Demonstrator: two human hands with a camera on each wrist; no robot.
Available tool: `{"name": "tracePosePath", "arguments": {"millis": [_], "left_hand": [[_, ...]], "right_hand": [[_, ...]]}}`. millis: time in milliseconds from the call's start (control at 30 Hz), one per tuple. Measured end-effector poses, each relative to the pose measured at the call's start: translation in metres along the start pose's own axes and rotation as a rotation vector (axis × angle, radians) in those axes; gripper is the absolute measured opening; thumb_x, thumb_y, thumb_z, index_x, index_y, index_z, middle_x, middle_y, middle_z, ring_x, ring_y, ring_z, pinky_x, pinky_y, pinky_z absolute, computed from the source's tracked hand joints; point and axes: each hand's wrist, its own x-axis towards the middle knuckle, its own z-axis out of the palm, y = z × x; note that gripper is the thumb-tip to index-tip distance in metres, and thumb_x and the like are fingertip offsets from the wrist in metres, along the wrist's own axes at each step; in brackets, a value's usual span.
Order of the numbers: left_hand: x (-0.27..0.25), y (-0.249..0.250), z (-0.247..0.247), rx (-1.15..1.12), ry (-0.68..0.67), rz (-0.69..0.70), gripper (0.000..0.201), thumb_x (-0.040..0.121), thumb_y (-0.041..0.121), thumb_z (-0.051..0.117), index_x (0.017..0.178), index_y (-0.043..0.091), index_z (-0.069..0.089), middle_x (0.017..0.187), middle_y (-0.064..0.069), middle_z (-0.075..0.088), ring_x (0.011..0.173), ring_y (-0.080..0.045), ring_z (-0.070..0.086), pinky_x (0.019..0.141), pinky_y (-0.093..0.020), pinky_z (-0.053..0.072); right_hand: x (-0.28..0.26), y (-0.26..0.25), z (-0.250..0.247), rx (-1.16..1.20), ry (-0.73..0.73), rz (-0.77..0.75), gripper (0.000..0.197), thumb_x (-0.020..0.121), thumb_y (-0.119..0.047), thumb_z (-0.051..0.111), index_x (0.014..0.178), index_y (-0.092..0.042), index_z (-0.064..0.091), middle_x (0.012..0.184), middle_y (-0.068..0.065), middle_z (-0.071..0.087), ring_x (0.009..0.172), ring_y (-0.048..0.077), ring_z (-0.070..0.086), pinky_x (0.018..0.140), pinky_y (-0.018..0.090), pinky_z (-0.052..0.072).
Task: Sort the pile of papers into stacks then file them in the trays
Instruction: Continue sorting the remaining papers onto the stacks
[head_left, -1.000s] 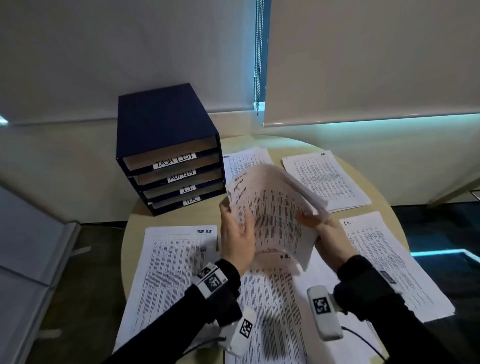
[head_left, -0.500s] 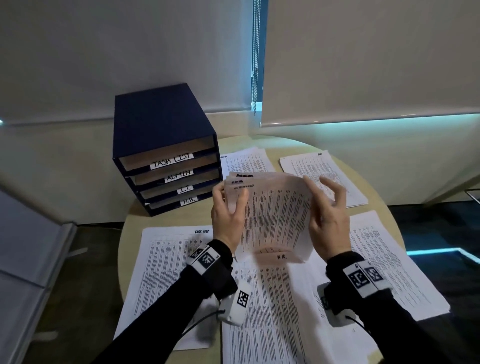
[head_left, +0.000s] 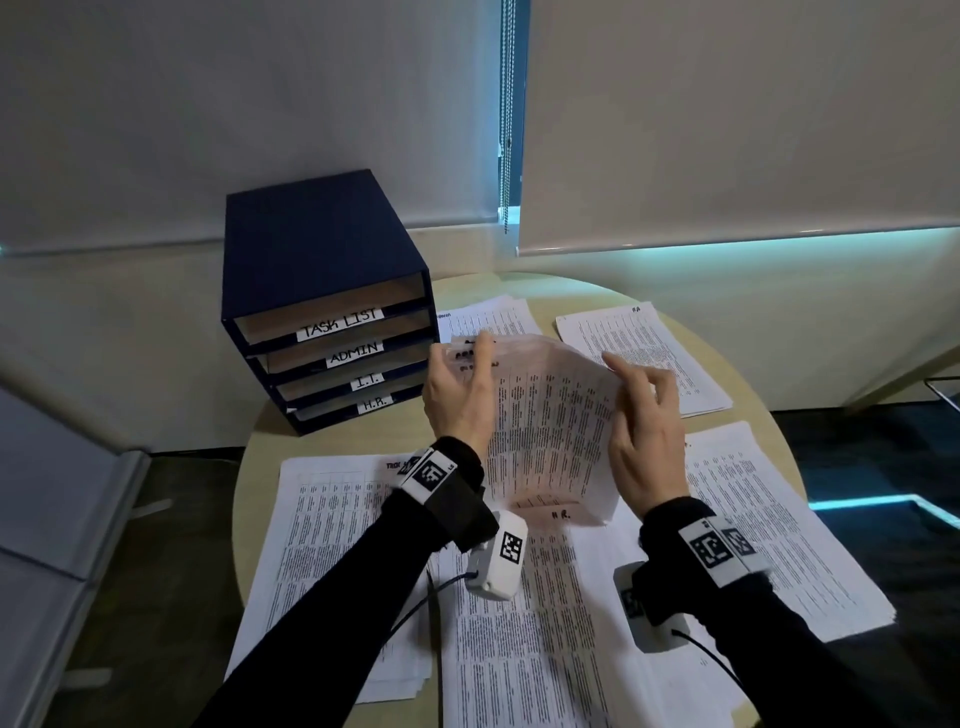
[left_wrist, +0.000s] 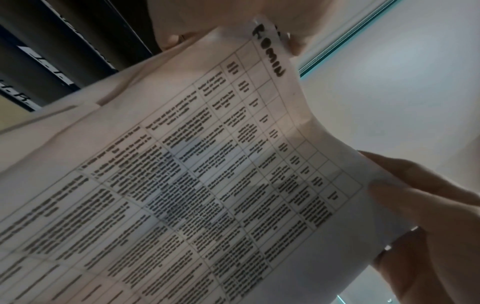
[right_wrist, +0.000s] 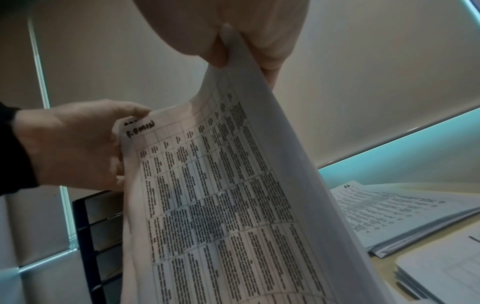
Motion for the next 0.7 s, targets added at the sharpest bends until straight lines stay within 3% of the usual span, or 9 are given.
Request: {"name": "tracePosePath", "arguments": {"millis": [67, 133, 233, 333, 400, 533, 633, 700], "left_hand": [[0.005, -0.004, 0.0, -0.021, 0.004, 0.002, 0.067, 0.092, 0.058, 0.046, 0.143, 0.016, 0.035, 0.147, -0.008, 0.041, 0.133, -0.023, 0.041, 0.111, -0.043, 0.033], [0.009, -0.007, 0.0, -0.033, 0.02, 0.063, 0.061, 0.09, 0.064, 0.042, 0.119, 0.011, 0.048, 0.122, -0.012, 0.058, 0.11, -0.026, 0.056, 0.095, -0.043, 0.044], [0.012, -0.004, 0.0, 0.003, 0.021, 0.147, 0.052, 0.083, 0.068, 0.048, 0.09, 0.016, 0.046, 0.091, -0.008, 0.06, 0.081, -0.022, 0.056, 0.075, -0.033, 0.045], [0.017, 0.001, 0.001, -0.009, 0.079, 0.156, 0.033, 0.091, 0.044, 0.057, 0.085, 0.014, 0.046, 0.075, 0.006, 0.053, 0.065, -0.01, 0.049, 0.061, -0.025, 0.039], [0.02, 0.002, 0.002, 0.008, 0.114, 0.153, 0.018, 0.097, 0.028, 0.05, 0.09, 0.012, 0.045, 0.073, 0.01, 0.047, 0.061, -0.005, 0.044, 0.054, -0.02, 0.033], [0.02, 0.0, 0.003, 0.025, 0.134, 0.219, 0.011, 0.1, 0.014, 0.037, 0.102, 0.014, 0.048, 0.073, 0.012, 0.047, 0.064, -0.004, 0.045, 0.06, -0.03, 0.033], [0.02, -0.005, 0.002, 0.06, 0.087, 0.279, 0.016, 0.101, 0.03, 0.042, 0.094, 0.019, 0.052, 0.079, 0.014, 0.054, 0.072, -0.001, 0.05, 0.064, -0.026, 0.039], [0.022, -0.009, 0.001, 0.083, 0.07, 0.336, 0.023, 0.096, 0.041, 0.051, 0.085, 0.02, 0.051, 0.085, 0.007, 0.059, 0.076, -0.004, 0.054, 0.064, -0.022, 0.044]], "right_hand": [[0.0, -0.002, 0.0, 0.006, 0.016, 0.008, 0.053, 0.078, 0.003, 0.035, 0.126, -0.008, 0.056, 0.12, 0.018, 0.042, 0.09, -0.002, 0.033, 0.086, -0.008, 0.022], [0.0, -0.003, 0.001, 0.006, 0.02, 0.007, 0.048, 0.083, 0.003, 0.036, 0.125, -0.007, 0.056, 0.125, 0.019, 0.04, 0.091, -0.002, 0.033, 0.087, -0.008, 0.022], [0.001, -0.002, 0.001, -0.003, 0.005, -0.019, 0.051, 0.087, 0.01, 0.042, 0.133, -0.012, 0.051, 0.125, 0.015, 0.039, 0.096, -0.004, 0.035, 0.089, -0.006, 0.023], [0.001, -0.002, 0.001, -0.025, 0.009, -0.041, 0.057, 0.086, 0.013, 0.044, 0.134, -0.017, 0.051, 0.125, 0.013, 0.039, 0.095, -0.013, 0.036, 0.087, -0.007, 0.024], [0.0, -0.003, 0.001, -0.024, 0.014, -0.037, 0.055, 0.084, 0.012, 0.042, 0.131, -0.015, 0.054, 0.127, 0.016, 0.039, 0.097, -0.017, 0.034, 0.086, -0.008, 0.023], [0.001, -0.003, 0.003, 0.0, -0.004, -0.008, 0.057, 0.075, 0.009, 0.037, 0.125, -0.009, 0.056, 0.124, 0.017, 0.041, 0.092, -0.004, 0.034, 0.085, -0.007, 0.025], [0.003, -0.001, 0.005, 0.006, -0.006, 0.019, 0.055, 0.074, 0.002, 0.034, 0.123, -0.007, 0.057, 0.112, 0.01, 0.041, 0.087, -0.001, 0.036, 0.079, -0.006, 0.027], [0.004, -0.001, 0.007, 0.016, 0.0, 0.043, 0.052, 0.076, 0.0, 0.034, 0.122, -0.008, 0.058, 0.106, 0.006, 0.04, 0.083, 0.001, 0.036, 0.076, -0.005, 0.028]]}}
